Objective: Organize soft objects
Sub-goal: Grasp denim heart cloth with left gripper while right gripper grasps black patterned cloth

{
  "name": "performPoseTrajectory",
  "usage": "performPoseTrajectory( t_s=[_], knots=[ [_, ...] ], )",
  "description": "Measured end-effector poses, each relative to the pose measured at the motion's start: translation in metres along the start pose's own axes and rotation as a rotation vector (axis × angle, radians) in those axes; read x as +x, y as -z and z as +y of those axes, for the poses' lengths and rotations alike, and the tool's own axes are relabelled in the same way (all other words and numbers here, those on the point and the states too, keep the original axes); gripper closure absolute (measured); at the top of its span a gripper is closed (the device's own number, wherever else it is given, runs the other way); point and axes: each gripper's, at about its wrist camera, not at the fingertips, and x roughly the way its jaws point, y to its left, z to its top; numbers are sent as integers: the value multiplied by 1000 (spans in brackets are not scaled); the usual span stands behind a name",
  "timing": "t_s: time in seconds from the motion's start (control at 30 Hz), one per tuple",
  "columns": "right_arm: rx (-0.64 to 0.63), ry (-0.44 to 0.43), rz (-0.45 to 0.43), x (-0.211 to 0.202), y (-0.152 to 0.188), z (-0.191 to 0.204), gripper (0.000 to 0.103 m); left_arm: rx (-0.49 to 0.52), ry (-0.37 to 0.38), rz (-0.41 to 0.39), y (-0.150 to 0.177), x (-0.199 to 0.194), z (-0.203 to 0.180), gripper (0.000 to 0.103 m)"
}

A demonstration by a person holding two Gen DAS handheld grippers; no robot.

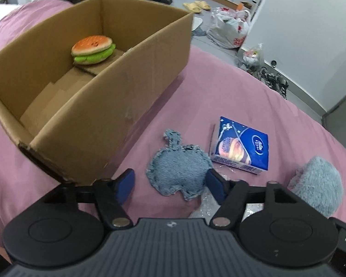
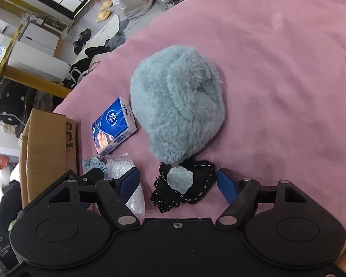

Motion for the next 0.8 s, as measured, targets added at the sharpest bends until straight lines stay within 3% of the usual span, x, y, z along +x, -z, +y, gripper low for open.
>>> performPoseTrajectory(
  t_s=[0.07, 0.1, 0.17, 0.2, 0.33, 0.8],
  knots=[
    [-26, 5, -8, 1, 1, 2, 31, -32, 10, 6, 1, 2, 4, 55],
    [-40, 8, -10, 1, 2, 2, 33, -41, 12, 7, 2, 3, 6, 56],
    [-73, 15, -13, 1, 3, 4, 48, -49, 22, -3, 3, 2, 7, 63],
    [-83, 15, -6, 2, 3, 5, 65, -54, 26, -6, 3, 1, 8, 65],
    [-103, 7, -2, -4, 5, 2, 75, -93, 63, 1, 6, -6, 16, 72],
    [-96, -3, -72, -44, 21, 8, 79, -103, 153, -29, 4, -47, 26, 73]
  ],
)
